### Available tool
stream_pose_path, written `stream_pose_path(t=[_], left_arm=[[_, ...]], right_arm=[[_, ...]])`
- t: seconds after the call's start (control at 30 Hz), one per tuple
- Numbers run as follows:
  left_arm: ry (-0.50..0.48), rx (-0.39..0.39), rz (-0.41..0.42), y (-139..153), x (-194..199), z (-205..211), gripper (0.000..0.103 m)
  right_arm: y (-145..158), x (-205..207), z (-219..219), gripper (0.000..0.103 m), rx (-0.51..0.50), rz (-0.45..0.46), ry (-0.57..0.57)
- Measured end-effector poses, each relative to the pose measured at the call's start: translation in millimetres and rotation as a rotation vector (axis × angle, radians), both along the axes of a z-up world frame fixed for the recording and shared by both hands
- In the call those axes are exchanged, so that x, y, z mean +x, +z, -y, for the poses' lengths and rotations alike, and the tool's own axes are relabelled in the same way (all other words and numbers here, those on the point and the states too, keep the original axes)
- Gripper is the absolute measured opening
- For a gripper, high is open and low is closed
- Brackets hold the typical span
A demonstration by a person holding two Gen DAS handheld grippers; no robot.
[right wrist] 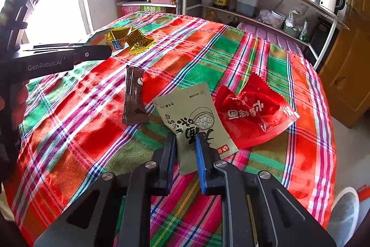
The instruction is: Collect trash
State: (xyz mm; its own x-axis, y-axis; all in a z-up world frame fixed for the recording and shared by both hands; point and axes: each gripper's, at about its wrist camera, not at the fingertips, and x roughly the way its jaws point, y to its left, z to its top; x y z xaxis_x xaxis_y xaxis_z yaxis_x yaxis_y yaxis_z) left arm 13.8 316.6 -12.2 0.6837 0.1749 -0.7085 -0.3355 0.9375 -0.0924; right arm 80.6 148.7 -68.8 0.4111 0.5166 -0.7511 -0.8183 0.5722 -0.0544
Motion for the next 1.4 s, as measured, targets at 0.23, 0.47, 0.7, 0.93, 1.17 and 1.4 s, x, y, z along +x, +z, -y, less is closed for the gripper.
stream_pose_path(t=[0.23, 0.47, 0.7, 0.93, 1.17, 1.4], left_arm=[[-0.017, 0.006, 0.013, 6, -7, 13, 0.02], [-0.038, 0.019, 0.006, 8, -13, 29, 0.02], [-0.076, 0.027, 0.019, 17, -20, 56, 0.02], [-0.144, 0.04, 0.051, 32, -19, 97, 0.02], [-0.247, 0.06, 0.078, 44, -11, 144, 0.02], [-0.328, 0.061, 0.093, 51, 1, 182, 0.02]], right_arm=[[5, -11, 2, 0.01, 0.019, 0.034, -0.008], [12, -23, 10, 0.008, 0.038, 0.057, -0.012], [27, -33, 32, 0.007, 0.092, 0.076, -0.053], [48, -43, 71, 0.007, 0.15, 0.109, -0.109], [62, -45, 114, 0.007, 0.173, 0.138, -0.19], [65, -42, 154, 0.007, 0.167, 0.16, -0.276]])
